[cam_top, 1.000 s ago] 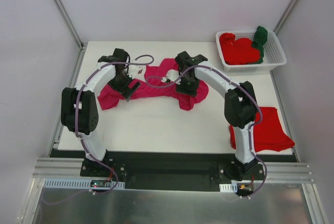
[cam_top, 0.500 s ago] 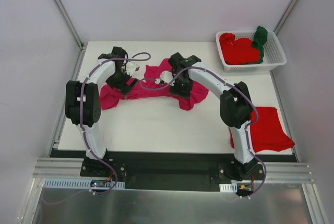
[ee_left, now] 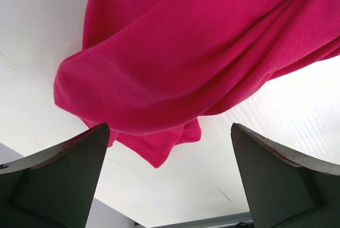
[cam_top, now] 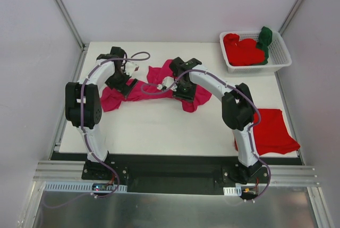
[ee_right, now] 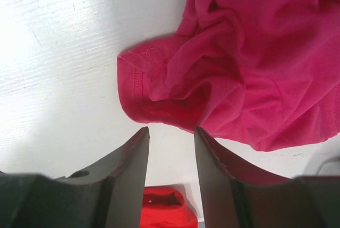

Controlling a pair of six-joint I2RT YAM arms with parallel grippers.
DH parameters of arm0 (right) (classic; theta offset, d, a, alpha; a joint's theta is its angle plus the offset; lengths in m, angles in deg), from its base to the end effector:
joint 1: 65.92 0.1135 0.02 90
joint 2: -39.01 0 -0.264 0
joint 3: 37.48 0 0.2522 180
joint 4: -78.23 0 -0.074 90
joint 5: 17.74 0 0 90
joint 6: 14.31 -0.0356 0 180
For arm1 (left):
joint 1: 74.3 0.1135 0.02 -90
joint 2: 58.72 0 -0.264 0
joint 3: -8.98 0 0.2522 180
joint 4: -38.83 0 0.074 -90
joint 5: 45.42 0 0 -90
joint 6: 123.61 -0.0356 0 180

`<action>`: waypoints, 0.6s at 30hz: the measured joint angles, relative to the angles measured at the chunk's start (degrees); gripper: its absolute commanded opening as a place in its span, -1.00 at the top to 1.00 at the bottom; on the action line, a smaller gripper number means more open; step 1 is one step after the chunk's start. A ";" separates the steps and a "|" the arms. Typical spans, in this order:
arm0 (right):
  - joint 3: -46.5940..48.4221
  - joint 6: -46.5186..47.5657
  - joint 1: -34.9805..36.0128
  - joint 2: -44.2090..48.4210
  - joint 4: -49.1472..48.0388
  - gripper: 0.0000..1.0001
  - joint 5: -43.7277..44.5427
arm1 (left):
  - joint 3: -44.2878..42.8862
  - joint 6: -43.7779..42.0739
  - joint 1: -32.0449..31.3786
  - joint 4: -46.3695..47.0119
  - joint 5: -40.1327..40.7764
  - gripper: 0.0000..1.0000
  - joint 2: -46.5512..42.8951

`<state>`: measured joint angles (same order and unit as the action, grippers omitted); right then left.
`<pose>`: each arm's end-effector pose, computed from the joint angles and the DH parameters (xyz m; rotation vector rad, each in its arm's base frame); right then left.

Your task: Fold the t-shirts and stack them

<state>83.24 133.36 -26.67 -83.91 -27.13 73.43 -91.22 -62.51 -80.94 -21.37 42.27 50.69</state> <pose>0.3415 0.2781 0.2187 -2.1811 1.9369 -0.0833 0.3924 -0.0471 0.2196 0.8585 2.6452 0.0425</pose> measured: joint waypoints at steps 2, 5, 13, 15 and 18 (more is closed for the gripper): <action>0.00 0.00 0.00 0.00 0.68 0.16 0.09 | -0.55 0.09 -0.02 -0.13 0.04 -0.98 0.00; -0.07 0.00 0.00 0.00 2.21 0.20 0.09 | -1.20 0.48 0.00 -0.13 0.52 -0.99 0.00; -2.14 -0.52 0.00 -0.02 5.49 0.94 0.07 | -4.96 1.44 1.77 -0.55 2.95 -0.99 0.00; -2.21 -0.76 0.00 0.00 5.92 0.95 0.09 | -6.21 1.51 2.25 -0.68 2.95 -0.99 -0.11; -2.21 -0.81 0.00 0.17 6.01 0.97 0.17 | -6.58 1.51 2.62 -1.18 2.95 -0.99 -0.70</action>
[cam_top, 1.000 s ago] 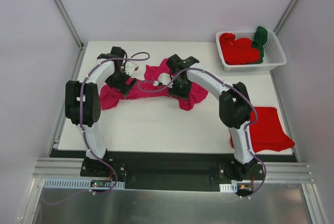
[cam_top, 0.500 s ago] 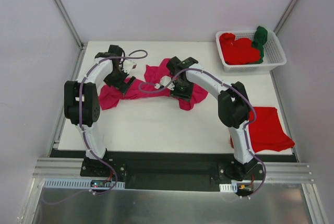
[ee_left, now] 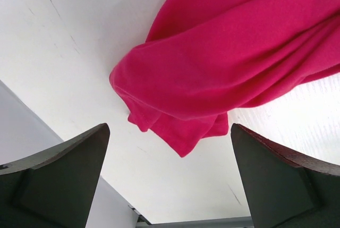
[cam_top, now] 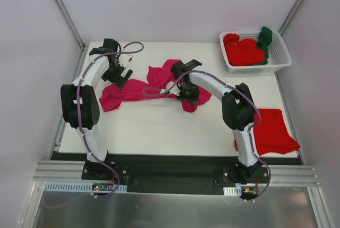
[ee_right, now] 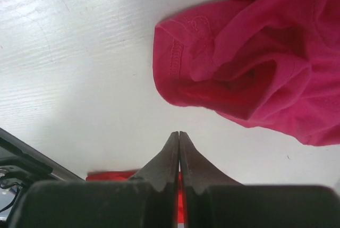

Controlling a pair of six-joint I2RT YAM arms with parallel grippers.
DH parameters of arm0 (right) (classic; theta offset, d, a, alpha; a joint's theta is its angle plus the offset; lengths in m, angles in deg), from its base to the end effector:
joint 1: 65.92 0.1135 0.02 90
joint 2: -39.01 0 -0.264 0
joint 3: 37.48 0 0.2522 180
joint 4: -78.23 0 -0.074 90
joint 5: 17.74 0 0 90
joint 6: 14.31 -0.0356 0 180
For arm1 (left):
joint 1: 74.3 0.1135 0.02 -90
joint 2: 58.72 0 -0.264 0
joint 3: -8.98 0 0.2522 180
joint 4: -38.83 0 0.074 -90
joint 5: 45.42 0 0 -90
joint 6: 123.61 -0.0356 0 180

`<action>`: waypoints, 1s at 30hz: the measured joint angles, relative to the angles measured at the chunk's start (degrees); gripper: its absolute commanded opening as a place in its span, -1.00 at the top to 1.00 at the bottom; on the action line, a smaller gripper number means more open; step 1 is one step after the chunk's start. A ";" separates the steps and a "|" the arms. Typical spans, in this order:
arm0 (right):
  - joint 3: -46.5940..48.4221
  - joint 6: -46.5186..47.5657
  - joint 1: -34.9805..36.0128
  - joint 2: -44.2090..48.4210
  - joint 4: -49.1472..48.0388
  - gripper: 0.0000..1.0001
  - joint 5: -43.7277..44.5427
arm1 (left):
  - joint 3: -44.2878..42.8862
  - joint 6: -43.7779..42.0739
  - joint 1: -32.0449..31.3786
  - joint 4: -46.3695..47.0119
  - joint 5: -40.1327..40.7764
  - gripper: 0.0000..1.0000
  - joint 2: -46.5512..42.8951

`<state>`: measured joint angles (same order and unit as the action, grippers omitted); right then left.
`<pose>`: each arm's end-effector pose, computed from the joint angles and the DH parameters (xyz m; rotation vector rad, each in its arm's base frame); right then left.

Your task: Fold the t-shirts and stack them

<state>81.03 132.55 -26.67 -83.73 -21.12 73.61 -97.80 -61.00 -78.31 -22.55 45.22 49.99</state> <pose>0.3289 0.2677 0.2078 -2.2722 2.0441 -0.0565 0.4050 -0.0280 0.2571 0.7229 2.5848 0.1437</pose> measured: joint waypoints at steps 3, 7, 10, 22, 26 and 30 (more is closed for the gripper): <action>1.79 0.42 -0.04 0.66 1.44 0.96 0.70 | 0.15 -0.02 -0.04 -0.96 -0.07 -0.99 -0.50; 9.05 2.12 -0.07 3.19 2.36 0.96 2.62 | 1.31 0.07 -0.07 -1.44 -0.15 -0.99 -1.07; 12.52 3.89 -0.04 7.85 1.44 0.58 4.68 | 2.03 0.46 -0.07 -1.77 -0.15 -0.99 -1.14; -4.15 2.29 -0.07 13.62 -4.96 -0.72 5.92 | 3.30 1.22 -0.07 -2.29 -0.61 -0.99 -1.84; -5.07 1.44 -0.15 6.36 -6.62 -0.61 5.31 | 5.20 1.20 -0.07 -2.43 -0.61 -0.99 -3.08; -3.04 0.96 -0.15 3.15 -7.58 -0.33 5.05 | 7.06 1.09 -0.07 -2.49 -0.61 -0.98 -4.81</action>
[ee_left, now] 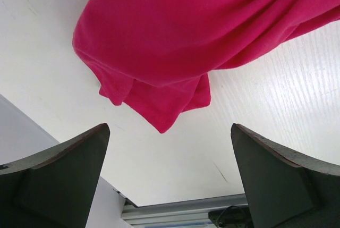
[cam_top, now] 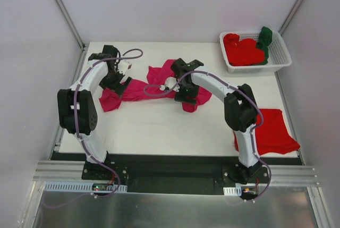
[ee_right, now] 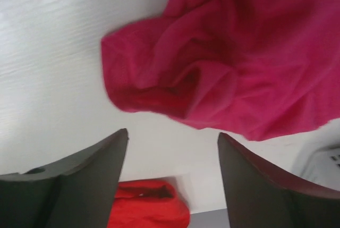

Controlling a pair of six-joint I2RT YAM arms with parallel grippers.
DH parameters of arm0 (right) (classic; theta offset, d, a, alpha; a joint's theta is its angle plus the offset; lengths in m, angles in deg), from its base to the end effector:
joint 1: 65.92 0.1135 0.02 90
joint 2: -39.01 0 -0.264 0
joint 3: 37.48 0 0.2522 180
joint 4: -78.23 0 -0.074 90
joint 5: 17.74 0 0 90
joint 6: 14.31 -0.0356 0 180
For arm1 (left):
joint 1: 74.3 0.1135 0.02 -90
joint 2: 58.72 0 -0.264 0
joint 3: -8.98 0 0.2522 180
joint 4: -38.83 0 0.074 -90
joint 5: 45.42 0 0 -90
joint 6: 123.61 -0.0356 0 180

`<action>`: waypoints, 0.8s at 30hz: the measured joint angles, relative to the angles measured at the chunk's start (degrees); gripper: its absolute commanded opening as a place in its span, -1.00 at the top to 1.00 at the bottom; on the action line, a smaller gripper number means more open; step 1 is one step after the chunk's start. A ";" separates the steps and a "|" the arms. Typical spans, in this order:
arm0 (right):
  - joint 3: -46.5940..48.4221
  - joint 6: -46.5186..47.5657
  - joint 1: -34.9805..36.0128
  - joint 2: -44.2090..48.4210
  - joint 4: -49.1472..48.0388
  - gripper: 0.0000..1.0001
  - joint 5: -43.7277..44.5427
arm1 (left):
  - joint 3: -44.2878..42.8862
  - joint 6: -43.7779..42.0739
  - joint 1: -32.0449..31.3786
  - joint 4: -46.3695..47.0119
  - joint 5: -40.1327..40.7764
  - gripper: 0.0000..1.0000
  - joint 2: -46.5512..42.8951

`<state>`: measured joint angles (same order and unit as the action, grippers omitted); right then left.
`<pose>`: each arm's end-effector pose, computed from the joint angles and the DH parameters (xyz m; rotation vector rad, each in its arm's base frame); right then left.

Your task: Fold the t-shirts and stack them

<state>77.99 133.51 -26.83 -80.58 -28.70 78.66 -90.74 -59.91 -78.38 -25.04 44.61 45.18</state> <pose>0.3333 0.2656 0.2183 -2.1819 1.9580 -0.2153 0.3750 -0.0267 0.2497 0.7241 2.6674 0.1040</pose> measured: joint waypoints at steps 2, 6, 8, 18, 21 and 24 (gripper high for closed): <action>2.08 -0.15 -0.04 -1.20 -0.79 -0.29 0.00 | 0.92 -0.02 0.00 -0.11 0.02 -0.99 -0.92; 3.30 -0.26 -0.11 -2.10 -2.75 -0.19 0.04 | 2.27 -0.07 0.00 -0.33 0.02 -0.99 -2.27; 3.34 -0.31 -0.11 -2.40 -2.95 -0.21 0.04 | 2.56 -0.07 0.00 -0.42 0.04 -0.99 -2.47; 1.62 -0.37 -0.11 -4.04 -2.93 0.59 0.04 | 2.62 -0.15 0.00 -0.42 0.04 -0.99 -2.56; 0.76 -0.35 -0.11 -4.04 -2.71 0.98 0.31 | 2.62 -0.15 0.00 -0.42 0.02 -0.99 -2.56; 0.46 -0.70 -0.26 -4.04 -2.49 0.98 0.48 | 2.58 -0.15 0.00 -0.42 0.04 -0.99 -2.56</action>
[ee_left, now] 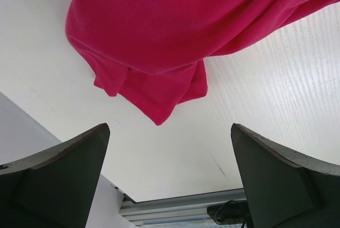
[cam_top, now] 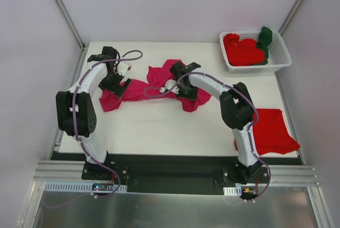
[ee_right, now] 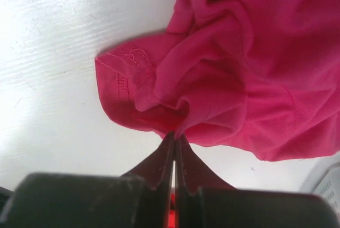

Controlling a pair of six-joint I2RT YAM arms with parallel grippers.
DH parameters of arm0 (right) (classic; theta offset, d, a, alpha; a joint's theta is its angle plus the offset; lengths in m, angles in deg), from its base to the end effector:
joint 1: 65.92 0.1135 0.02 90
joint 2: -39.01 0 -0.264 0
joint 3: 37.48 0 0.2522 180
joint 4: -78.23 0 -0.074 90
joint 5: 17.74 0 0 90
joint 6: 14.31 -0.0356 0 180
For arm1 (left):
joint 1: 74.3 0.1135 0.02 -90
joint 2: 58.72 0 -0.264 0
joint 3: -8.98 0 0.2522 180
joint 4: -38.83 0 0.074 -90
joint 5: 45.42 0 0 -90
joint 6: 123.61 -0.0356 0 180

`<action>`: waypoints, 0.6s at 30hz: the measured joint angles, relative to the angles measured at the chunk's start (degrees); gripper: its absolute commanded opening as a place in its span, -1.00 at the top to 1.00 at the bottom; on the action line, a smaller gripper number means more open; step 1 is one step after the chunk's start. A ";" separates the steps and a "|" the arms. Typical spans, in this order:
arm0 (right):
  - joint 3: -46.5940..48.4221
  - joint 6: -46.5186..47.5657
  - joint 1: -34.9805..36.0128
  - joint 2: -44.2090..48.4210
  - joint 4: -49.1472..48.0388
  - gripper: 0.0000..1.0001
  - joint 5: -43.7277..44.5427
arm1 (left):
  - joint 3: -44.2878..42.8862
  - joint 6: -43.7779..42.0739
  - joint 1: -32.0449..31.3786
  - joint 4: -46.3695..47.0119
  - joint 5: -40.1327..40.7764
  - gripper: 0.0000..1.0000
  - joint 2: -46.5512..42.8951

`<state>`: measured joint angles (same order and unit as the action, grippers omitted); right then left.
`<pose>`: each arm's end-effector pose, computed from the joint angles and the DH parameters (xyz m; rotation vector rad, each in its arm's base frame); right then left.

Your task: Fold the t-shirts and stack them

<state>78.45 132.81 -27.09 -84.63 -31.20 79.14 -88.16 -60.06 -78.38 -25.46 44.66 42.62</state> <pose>0.3442 0.2715 0.1924 -2.1797 1.9888 -0.2232 0.3627 -0.0258 0.2519 0.7294 2.6740 0.1040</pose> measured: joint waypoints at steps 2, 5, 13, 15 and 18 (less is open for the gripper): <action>0.00 -0.11 -0.20 0.07 -0.13 0.98 0.07 | -0.04 0.00 0.00 0.00 -0.02 -0.99 0.00; -0.02 -0.07 -0.87 0.79 -0.33 0.98 0.24 | -0.17 -0.02 0.00 0.00 -0.02 -0.98 0.00; 5.20 2.86 -3.13 10.38 -0.28 0.98 2.43 | -1.14 -0.13 -0.04 -0.02 -0.07 -0.99 0.00; 8.68 4.20 -3.10 13.81 -0.70 0.98 3.26 | -1.49 -0.15 -0.11 -0.02 -0.07 -0.99 0.00; 11.65 6.32 -2.99 18.97 -2.80 0.99 4.33 | -2.05 -0.15 -0.39 -0.09 -0.07 -0.98 0.00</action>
<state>90.10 139.13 -30.08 -65.66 -33.99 83.47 -90.21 -60.22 -78.77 -25.54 44.59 42.62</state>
